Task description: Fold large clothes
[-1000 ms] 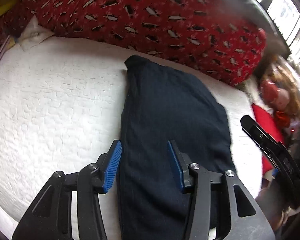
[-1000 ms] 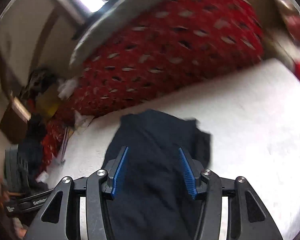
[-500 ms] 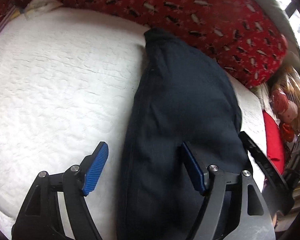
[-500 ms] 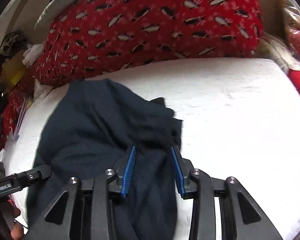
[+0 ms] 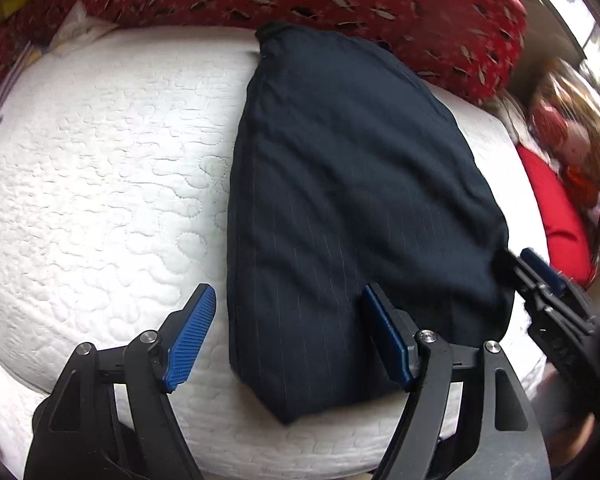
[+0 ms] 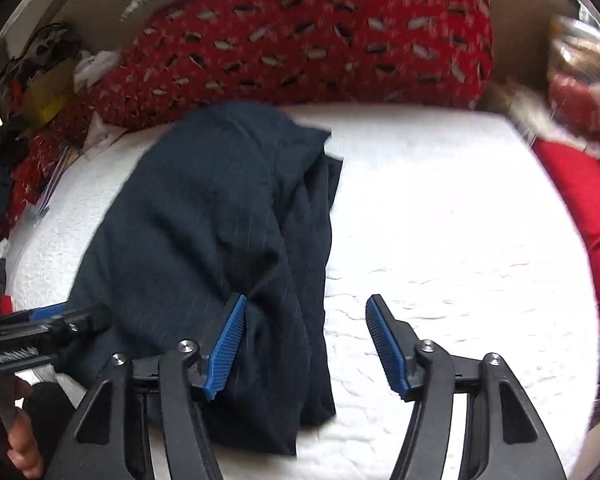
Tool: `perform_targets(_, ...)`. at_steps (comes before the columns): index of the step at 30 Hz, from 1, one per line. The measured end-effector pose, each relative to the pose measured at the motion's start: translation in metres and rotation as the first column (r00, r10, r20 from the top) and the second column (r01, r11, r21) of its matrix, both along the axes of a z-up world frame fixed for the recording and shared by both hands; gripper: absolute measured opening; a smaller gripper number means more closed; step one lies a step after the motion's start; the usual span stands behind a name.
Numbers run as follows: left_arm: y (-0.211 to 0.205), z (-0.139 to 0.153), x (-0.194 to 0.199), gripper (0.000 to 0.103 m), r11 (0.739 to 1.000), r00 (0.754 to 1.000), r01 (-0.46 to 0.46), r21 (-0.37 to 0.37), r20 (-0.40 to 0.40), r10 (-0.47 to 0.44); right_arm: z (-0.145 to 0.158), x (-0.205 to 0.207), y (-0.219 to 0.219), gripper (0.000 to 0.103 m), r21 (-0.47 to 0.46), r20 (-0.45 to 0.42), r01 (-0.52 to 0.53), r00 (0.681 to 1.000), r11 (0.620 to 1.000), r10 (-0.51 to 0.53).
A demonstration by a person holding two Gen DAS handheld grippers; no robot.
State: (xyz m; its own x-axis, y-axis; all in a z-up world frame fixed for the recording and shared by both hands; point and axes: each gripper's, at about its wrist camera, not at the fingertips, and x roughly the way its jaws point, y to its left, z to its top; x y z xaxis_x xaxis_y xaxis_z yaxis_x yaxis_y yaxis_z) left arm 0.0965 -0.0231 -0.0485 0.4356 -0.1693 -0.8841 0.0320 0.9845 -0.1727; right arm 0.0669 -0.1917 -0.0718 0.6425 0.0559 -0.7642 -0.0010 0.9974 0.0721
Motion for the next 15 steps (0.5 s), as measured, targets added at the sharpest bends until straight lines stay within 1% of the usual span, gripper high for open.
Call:
perform_targets(2, 0.001, -0.004, -0.006, 0.075, 1.0, 1.0, -0.003, -0.001, -0.01, 0.003, 0.001, -0.011, 0.001, 0.072, -0.011, 0.003, -0.012, 1.0, 1.0, 0.012)
perform_targets(3, 0.002, -0.006, -0.008, 0.075, 1.0, 1.0, -0.006, -0.006, -0.018, 0.006, -0.003, -0.012, 0.0, 0.074, -0.03, -0.012, -0.003, 1.0, 1.0, 0.002)
perform_targets(4, 0.003, -0.009, -0.008, 0.075, 1.0, 0.999, -0.008, -0.014, -0.032, 0.008, -0.014, -0.013, -0.002, 0.075, -0.069, -0.048, 0.018, 0.999, 0.997, -0.022)
perform_targets(7, 0.009, -0.009, -0.013, 0.075, 0.999, 0.998, -0.016, -0.03, -0.056, 0.014, -0.043, -0.011, -0.015, 0.072, -0.143, -0.151, 0.076, 0.984, 0.987, -0.097)
perform_targets(8, 0.011, -0.004, -0.017, 0.075, 0.999, 0.999, -0.018, -0.045, -0.046, 0.016, -0.049, -0.013, -0.024, 0.068, -0.155, -0.18, 0.116, 0.973, 0.981, -0.143)
perform_targets(9, 0.013, 0.001, -0.02, 0.075, 0.999, 0.999, -0.018, -0.049, -0.032, 0.017, -0.049, -0.015, -0.031, 0.065, -0.138, -0.192, 0.149, 0.966, 0.979, -0.174)
perform_targets(10, 0.014, 0.005, -0.021, 0.075, 0.999, 1.0, -0.019, -0.045, -0.016, 0.018, -0.045, -0.018, -0.037, 0.063, -0.091, -0.185, 0.17, 0.965, 0.981, -0.184)
perform_targets(11, 0.015, 0.01, -0.023, 0.075, 0.999, 1.0, -0.022, -0.028, 0.007, 0.022, -0.037, -0.023, -0.044, 0.065, -0.024, -0.157, 0.182, 0.97, 0.983, -0.184)
perform_targets(12, 0.015, 0.013, -0.024, 0.075, 1.0, 1.0, -0.023, -0.014, 0.017, 0.023, -0.026, -0.027, -0.048, 0.065, 0.035, -0.111, 0.191, 0.976, 0.981, -0.186)
perform_targets(13, 0.015, 0.015, -0.025, 0.075, 1.0, 0.999, -0.024, -0.005, 0.023, 0.024, -0.017, -0.03, -0.048, 0.065, 0.063, -0.073, 0.193, 0.979, 0.979, -0.188)
perform_targets(14, 0.013, 0.017, -0.025, 0.075, 1.0, 0.999, -0.023, 0.001, 0.032, 0.023, -0.006, -0.032, -0.047, 0.069, 0.09, -0.023, 0.183, 0.983, 0.979, -0.182)
perform_targets(15, 0.011, 0.018, -0.025, 0.075, 1.0, 0.999, -0.022, 0.002, 0.038, 0.022, 0.0, -0.031, -0.044, 0.072, 0.095, 0.0, 0.171, 0.985, 0.981, -0.172)
